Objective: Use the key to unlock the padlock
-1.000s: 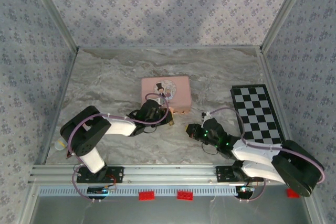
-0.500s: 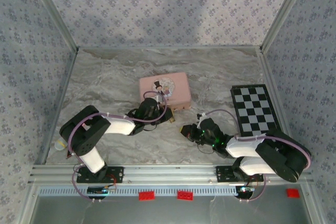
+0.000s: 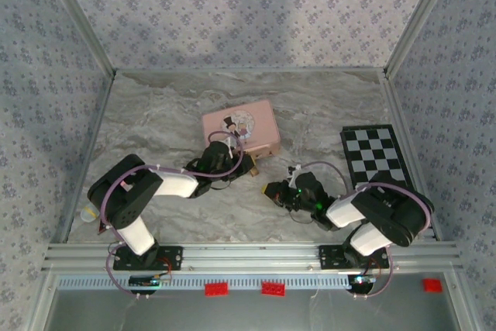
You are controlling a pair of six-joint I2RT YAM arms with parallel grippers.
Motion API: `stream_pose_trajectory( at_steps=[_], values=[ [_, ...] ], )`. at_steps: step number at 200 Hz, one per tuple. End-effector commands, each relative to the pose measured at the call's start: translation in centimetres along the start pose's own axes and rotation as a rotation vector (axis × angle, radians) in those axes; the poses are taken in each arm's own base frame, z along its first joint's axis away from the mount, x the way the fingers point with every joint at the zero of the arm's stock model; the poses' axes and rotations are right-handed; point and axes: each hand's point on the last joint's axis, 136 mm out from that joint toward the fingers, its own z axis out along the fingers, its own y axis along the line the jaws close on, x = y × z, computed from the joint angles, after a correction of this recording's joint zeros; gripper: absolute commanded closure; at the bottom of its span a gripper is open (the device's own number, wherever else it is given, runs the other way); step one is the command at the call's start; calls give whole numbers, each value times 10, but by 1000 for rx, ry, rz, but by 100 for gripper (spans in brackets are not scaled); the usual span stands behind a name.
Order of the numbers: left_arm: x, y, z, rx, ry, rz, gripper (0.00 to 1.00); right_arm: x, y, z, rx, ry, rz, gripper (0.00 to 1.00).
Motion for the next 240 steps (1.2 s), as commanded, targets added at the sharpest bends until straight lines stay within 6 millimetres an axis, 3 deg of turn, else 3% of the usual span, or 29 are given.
stream_pose_trajectory(
  at_steps=[1,88,184,213,240],
  values=[
    [-6,-15,0,81,4,-85,99,-4,14,-2,-72,-10,-7,100],
    [-3,-13,1,94,20,-109,99,-15,11,-10,-97,-24,15,100],
    [-4,-15,-1,117,10,-127,100,-19,15,7,-162,0,92,100],
    [-3,-14,-2,116,10,-126,100,-25,28,2,-200,-28,66,100],
    [-4,-14,-1,118,6,-128,100,-28,24,1,-192,-25,94,100]
  ],
)
